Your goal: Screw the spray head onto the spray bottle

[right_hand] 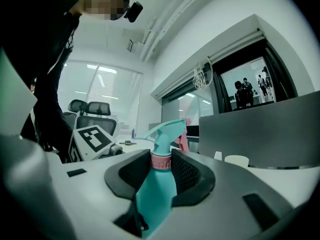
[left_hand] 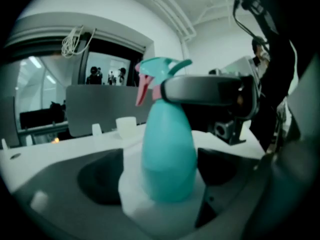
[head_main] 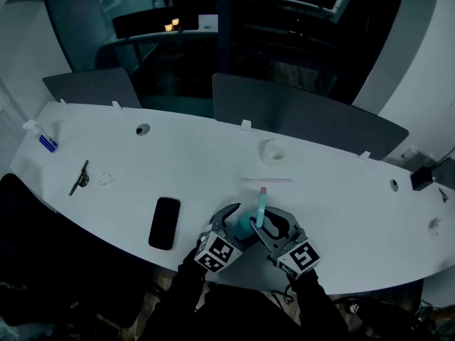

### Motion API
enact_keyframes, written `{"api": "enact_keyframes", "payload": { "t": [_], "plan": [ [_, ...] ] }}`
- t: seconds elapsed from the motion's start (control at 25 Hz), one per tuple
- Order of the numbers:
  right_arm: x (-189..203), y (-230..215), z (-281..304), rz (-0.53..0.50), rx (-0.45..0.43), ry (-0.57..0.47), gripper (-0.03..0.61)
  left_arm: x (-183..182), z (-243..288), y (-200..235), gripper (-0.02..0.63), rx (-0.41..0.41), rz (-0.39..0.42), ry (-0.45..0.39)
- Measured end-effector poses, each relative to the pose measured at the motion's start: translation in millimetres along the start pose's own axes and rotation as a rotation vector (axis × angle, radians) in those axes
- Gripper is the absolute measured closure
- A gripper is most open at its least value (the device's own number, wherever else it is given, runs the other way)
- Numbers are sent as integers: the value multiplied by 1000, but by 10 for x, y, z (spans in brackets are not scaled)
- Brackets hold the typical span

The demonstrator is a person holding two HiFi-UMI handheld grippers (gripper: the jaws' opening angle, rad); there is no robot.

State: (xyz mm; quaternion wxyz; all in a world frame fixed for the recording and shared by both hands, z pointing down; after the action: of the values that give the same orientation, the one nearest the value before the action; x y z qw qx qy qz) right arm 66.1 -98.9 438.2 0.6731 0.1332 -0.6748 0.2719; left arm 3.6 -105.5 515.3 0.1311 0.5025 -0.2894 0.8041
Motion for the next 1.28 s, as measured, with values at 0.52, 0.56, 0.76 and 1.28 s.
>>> {"api": "enact_keyframes", "payload": {
  "t": [0.52,0.56,0.76,1.28],
  "plan": [
    [26,94,-3,-18,127,-61,449,-65,45,-197,247,-331,-177,146],
    [29,92,-6,-18,120,-60,449,-54,29,-197,244,-311,-180,122],
    [22,69,-4,-12,72,-29,449,39,-51,-99,268,18,-54,34],
    [56,136,-24,-4,115,-68,449,-4,-119,-227,270,-239,-185,78]
  ]
}}
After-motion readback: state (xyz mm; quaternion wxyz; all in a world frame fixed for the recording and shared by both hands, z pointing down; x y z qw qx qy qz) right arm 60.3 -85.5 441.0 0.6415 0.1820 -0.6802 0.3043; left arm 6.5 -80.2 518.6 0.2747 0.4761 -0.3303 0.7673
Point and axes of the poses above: the fingertips, and each gripper's own axes: z forward along the fingers, y to its left, x out of its underside, the point moved 5 cm from there along -z, backward along the fingers, and after that the axes turned 14 degrees about z, right-handed, at the moved point
